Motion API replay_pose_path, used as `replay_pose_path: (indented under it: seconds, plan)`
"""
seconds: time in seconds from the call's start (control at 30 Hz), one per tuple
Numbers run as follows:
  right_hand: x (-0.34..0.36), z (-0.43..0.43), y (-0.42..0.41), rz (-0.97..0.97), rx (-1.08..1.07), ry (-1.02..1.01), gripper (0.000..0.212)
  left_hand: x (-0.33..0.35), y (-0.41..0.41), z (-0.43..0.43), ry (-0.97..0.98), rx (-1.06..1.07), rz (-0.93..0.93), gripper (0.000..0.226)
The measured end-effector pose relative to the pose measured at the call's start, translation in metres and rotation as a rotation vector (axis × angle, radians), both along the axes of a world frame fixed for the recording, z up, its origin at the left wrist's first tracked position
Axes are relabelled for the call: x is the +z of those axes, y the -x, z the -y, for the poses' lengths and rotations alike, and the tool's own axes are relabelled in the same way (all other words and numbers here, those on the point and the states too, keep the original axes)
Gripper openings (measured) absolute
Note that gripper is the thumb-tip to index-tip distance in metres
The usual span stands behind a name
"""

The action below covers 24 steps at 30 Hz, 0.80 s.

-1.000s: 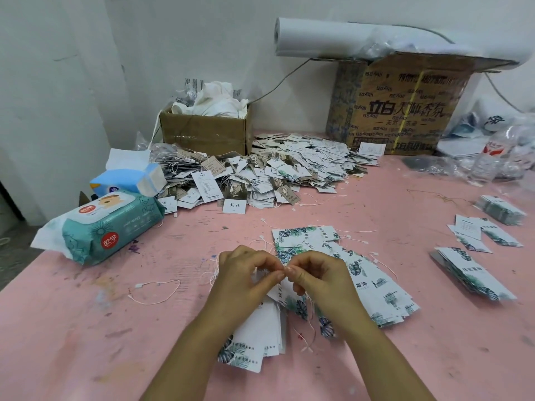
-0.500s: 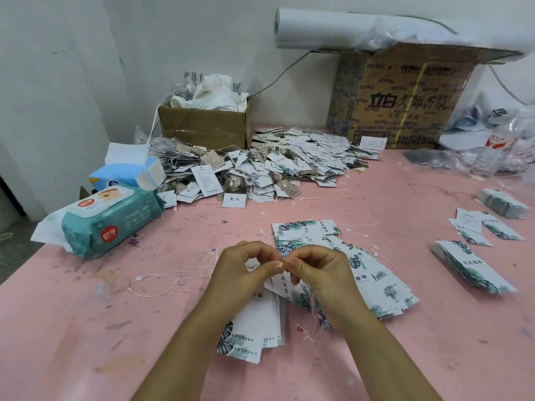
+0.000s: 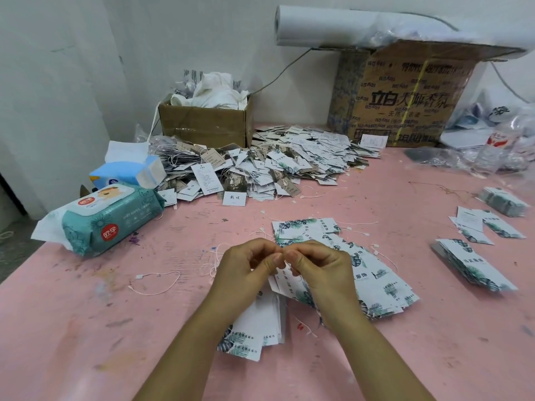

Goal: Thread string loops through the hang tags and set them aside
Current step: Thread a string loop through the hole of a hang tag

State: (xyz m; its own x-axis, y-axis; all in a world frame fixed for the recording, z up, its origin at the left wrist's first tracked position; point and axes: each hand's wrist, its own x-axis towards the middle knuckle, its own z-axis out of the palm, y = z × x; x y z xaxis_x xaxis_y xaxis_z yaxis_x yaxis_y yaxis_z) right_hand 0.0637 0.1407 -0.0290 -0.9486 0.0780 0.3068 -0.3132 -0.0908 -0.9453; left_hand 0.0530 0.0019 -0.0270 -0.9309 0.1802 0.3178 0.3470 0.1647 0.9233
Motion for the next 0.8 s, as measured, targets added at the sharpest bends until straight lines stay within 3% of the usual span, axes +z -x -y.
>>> replay_pose_path:
  seconds: [0.1,0.23,0.37,0.5,0.7,0.8]
  plan:
    - [0.002,-0.003,0.000,-0.004,0.057,-0.070,0.018,-0.001,0.000,0.003,-0.018,-0.021,-0.035,0.017]
    - [0.000,-0.018,0.005,0.058,0.166,-0.410,0.048,0.002,0.000,0.008,-0.122,-0.030,-0.047,0.014]
    - [-0.006,-0.023,0.006,0.130,0.280,-0.549,0.051,0.004,-0.001,0.009,-0.264,-0.029,-0.037,0.004]
    - [-0.011,-0.020,0.008,0.133,0.255,-0.668,0.052,0.005,0.000,0.008,-0.327,-0.022,-0.057,0.004]
    - [-0.012,-0.017,0.009,0.109,0.175,-0.514,0.036,0.004,0.003,0.008,-0.495,0.014,0.031,0.008]
    - [-0.009,-0.018,0.009,0.136,0.145,-0.319,0.024,0.007,0.005,0.006,-0.613,0.053,0.090,0.007]
